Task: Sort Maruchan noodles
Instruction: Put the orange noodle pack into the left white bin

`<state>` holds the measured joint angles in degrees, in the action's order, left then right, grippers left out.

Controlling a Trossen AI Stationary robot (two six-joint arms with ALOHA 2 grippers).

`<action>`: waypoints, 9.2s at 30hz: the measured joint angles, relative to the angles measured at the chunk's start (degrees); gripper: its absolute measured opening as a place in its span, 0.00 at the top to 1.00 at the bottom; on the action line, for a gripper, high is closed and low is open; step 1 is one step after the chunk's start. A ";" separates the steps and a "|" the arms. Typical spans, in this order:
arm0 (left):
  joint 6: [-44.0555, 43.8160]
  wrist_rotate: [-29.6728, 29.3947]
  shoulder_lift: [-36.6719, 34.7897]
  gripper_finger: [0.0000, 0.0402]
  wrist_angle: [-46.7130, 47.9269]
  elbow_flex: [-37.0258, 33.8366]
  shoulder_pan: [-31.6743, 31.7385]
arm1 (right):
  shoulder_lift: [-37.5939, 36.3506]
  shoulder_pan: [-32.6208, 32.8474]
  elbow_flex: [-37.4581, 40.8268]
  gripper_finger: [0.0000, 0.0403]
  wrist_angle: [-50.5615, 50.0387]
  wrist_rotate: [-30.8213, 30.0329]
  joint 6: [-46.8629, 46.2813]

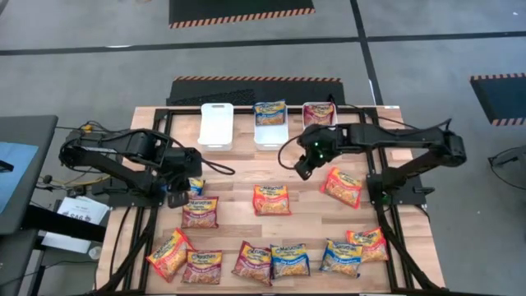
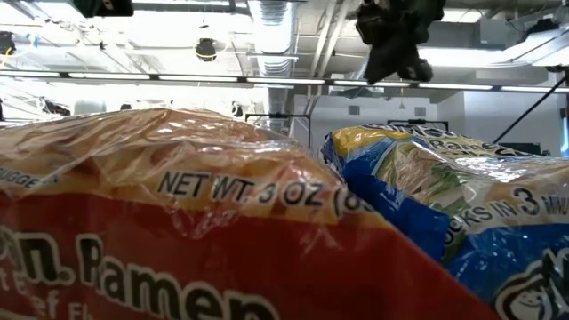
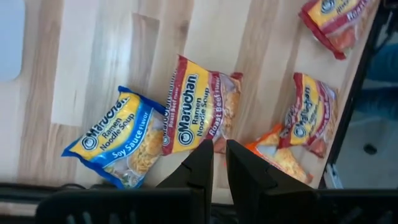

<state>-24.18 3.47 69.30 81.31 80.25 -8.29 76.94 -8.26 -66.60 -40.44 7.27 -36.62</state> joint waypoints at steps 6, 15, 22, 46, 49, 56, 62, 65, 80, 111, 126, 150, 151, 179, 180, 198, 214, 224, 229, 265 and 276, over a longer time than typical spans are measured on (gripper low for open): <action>-5.87 -2.61 0.02 0.93 -0.32 0.00 0.04 | 0.68 -3.54 1.65 0.81 9.72 11.09 9.57; -13.14 -4.55 0.02 0.93 -0.15 0.00 0.04 | 1.10 -5.80 1.65 0.81 23.86 25.44 19.74; -15.48 -3.70 0.02 0.92 3.28 0.00 0.07 | 1.10 -5.80 1.65 0.80 23.87 22.68 20.61; -22.70 -5.88 0.07 0.72 -2.47 0.00 0.07 | 11.17 -7.63 1.67 0.52 6.81 17.08 13.07; -19.95 -6.39 0.68 0.72 -5.93 -0.03 0.07 | 13.13 -6.92 1.65 0.53 4.65 17.25 12.09; -16.39 -3.51 1.11 0.72 -24.63 -9.89 1.64 | 14.26 -4.48 1.65 0.54 4.64 17.94 10.86; -13.19 3.60 -0.05 0.72 -37.07 -19.67 7.26 | 14.17 -2.85 1.65 0.55 2.56 17.22 10.51; -14.09 4.77 0.02 0.72 -42.54 -24.73 11.30 | 14.16 -2.59 1.70 0.55 1.28 16.46 10.55; -31.31 7.71 2.82 0.72 -86.95 -46.63 15.07 | 9.96 -3.12 14.68 0.55 19.75 16.76 -2.76; -40.16 15.13 31.65 0.72 -113.02 -43.53 13.55 | 13.38 1.33 14.66 0.55 21.98 6.16 -22.38; -41.75 11.71 32.00 0.72 -110.58 -43.34 13.55 | 13.38 6.72 14.64 0.55 20.96 -1.53 -34.46; -41.13 12.26 32.06 0.72 -111.25 -43.45 13.57 | 25.98 7.44 14.55 0.59 35.91 0.08 -37.34; -41.03 12.29 32.06 0.72 -111.27 -43.47 13.57 | 26.36 7.55 14.59 0.59 37.17 0.27 -37.79; -40.21 30.03 31.69 0.72 -123.37 -43.63 18.08 | 22.54 9.18 14.70 0.99 36.50 0.85 -31.43; -40.22 30.46 31.65 0.72 -124.18 -43.58 18.44 | 21.41 9.36 14.70 0.99 36.40 0.28 -30.73; -33.68 31.83 24.46 0.72 -124.61 -43.52 24.42 | 9.82 13.16 14.61 0.99 24.77 -2.28 -20.01; -19.80 32.02 24.44 0.69 -124.72 -43.50 24.11 | 10.52 12.95 11.03 0.99 24.17 -1.06 -15.37; -5.46 31.29 24.44 0.61 -123.94 -43.49 22.99 | 10.52 12.24 10.92 0.99 24.09 0.31 -15.05; -2.35 31.37 24.44 0.61 -120.89 -43.47 23.09 | 10.52 11.55 9.13 0.99 24.39 0.41 -12.50; 17.26 30.82 24.44 0.61 -102.46 -34.49 22.46 | 10.52 9.60 7.71 0.99 25.64 7.60 -10.93; 17.15 37.29 24.44 0.61 -102.15 -34.51 21.91 | 10.52 8.59 3.68 0.99 24.38 7.28 -7.18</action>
<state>-7.03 40.76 93.73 -20.84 45.74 13.61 87.46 0.33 -62.92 -16.06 14.56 -43.80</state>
